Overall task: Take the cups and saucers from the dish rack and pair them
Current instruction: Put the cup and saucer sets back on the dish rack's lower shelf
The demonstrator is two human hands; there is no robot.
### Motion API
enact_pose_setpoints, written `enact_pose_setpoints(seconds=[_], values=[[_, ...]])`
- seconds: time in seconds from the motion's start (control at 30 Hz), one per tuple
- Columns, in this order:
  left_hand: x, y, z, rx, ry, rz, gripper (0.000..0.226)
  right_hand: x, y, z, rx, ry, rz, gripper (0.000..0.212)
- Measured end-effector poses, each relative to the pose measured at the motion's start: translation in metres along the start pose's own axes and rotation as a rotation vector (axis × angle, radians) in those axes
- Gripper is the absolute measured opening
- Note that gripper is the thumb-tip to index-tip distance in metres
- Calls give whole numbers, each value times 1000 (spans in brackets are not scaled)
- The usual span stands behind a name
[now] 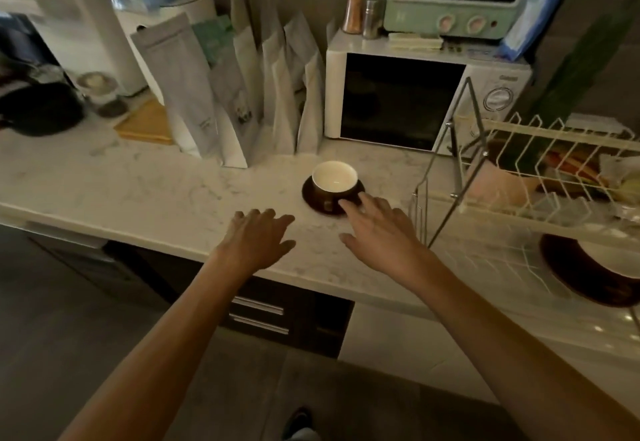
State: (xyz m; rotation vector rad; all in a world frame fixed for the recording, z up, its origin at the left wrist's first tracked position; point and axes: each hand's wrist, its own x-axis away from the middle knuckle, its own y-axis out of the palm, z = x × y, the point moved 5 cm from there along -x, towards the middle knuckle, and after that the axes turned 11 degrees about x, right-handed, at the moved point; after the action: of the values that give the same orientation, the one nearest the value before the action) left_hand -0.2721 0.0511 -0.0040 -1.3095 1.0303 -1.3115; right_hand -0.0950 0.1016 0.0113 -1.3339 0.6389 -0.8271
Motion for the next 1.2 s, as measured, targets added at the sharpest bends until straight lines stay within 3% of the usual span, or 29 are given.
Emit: enact_pose_setpoints(seconds=[0.23, 0.43, 0.57, 0.83, 0.97, 1.2], values=[[-54, -8, -29, 103, -68, 297, 60, -53, 7, 9, 5, 131, 144, 60], [-103, -5, -34, 442, -133, 393, 64, -95, 21, 24, -216, 354, 201, 62], [-132, 13, -35, 683, -171, 324, 66, -120, 45, 39, -440, 495, 137, 58], [-163, 45, -30, 1052, -276, 127, 65, -137, 82, 52, -839, 555, -10, 62], [-172, 57, -26, 1478, -355, 7, 56, -143, 85, 50, -962, 577, 28, 56], [-181, 57, -21, 1545, -364, -42, 44, -152, 93, 54, -1059, 578, 58, 43]])
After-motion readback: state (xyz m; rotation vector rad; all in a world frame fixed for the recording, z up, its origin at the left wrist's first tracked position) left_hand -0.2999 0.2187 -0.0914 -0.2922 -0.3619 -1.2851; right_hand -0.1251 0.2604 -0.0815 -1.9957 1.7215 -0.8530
